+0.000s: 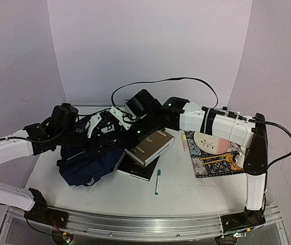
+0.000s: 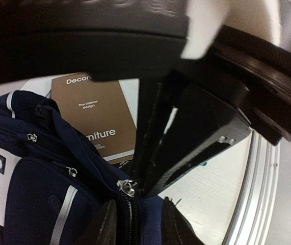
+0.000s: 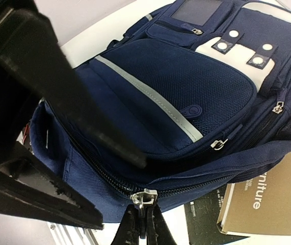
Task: Pack the student bag
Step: Hold the largest pocket of the student bag, then pick up the largest pocket of the bag from the student bag.
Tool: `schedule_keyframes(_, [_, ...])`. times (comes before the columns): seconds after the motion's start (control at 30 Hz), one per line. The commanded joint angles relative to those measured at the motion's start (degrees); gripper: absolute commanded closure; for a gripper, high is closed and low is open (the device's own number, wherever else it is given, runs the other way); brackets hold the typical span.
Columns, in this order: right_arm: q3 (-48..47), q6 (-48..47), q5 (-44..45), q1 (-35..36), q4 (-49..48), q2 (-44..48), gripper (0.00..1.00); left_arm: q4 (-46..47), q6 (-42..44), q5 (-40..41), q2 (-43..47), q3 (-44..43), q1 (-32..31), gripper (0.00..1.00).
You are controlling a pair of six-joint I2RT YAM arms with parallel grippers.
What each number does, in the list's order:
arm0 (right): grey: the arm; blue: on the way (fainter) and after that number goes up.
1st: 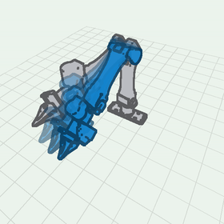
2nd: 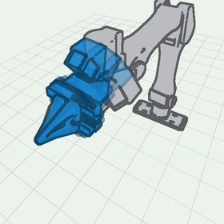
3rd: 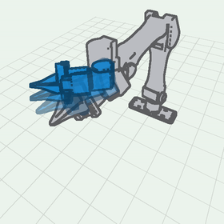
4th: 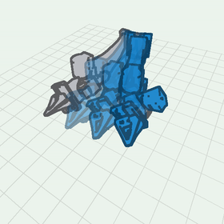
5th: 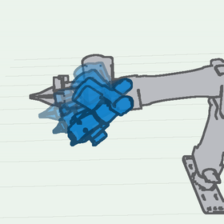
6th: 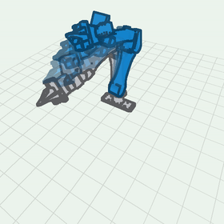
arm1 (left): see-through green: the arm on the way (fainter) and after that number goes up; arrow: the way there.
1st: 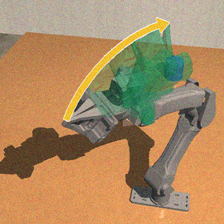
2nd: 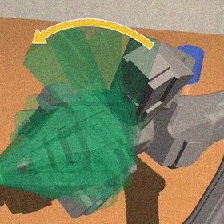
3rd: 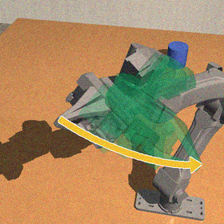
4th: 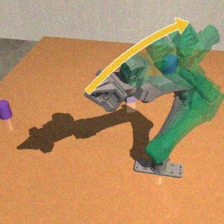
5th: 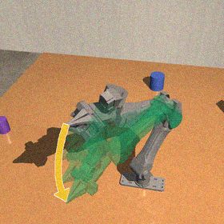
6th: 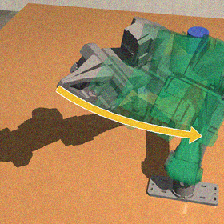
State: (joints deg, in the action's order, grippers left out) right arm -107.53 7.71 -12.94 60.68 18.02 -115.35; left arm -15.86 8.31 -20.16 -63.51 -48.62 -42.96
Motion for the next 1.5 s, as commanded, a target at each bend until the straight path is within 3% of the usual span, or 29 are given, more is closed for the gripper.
schedule_keyframes(0.0, [-2.8,-1.0,2.3,0.4,-3.3,2.1,1.0,1.9,-1.1,-2.0,2.5,1.3,0.2,0.77])
schedule_keyframes(0.13, [-3.2,-1.5,3.1,0.4,-3.4,2.5,1.0,0.1,-1.0,-1.3,4.3,2.2,0.1,0.96])
schedule_keyframes(0.2, [-3.4,-1.8,3.5,0.4,-3.3,2.7,1.0,-1.2,-0.8,-1.0,4.7,2.1,0.2,1.0])
schedule_keyframes(0.43, [-4.6,-2.7,5.5,0.2,-3.3,3.2,1.0,-4.6,-0.6,-0.1,6.1,1.0,0.1,0.99])
schedule_keyframes(0.6, [-6.5,-2.3,3.1,0.3,-3.4,2.1,1.0,-4.6,-0.3,-1.1,4.2,0.1,0.1,0.8])
schedule_keyframes(0.8, [-6.9,-2.1,2.2,0.2,-3.3,1.6,1.0,-4.6,1.2,-2.4,-0.5,-2.5,0.1,0.72])
schedule_keyframes(0.87, [-6.7,-2.2,2.0,0.2,-3.3,1.5,1.0,-4.5,1.6,-2.3,-1.8,-3.4,0.1,0.73])
schedule_keyframes(0.97, [-6.0,-2.6,2.7,0.2,-3.3,1.7,1.0,-4.4,2.0,-3.0,-2.8,-4.5,0.2,0.93])
schedule_keyframes(1.03, [-4.4,-3.3,4.6,0.1,-3.4,2.3,1.0,-5.5,2.4,-2.7,-2.2,-4.6,0.1,1.0])
schedule_keyframes(1.47, [-1.0,-4.6,8.6,-7.7,-3.7,3.7,1.0,-22.1,4.7,8.3,14.6,-6.3,0.2,1.0])
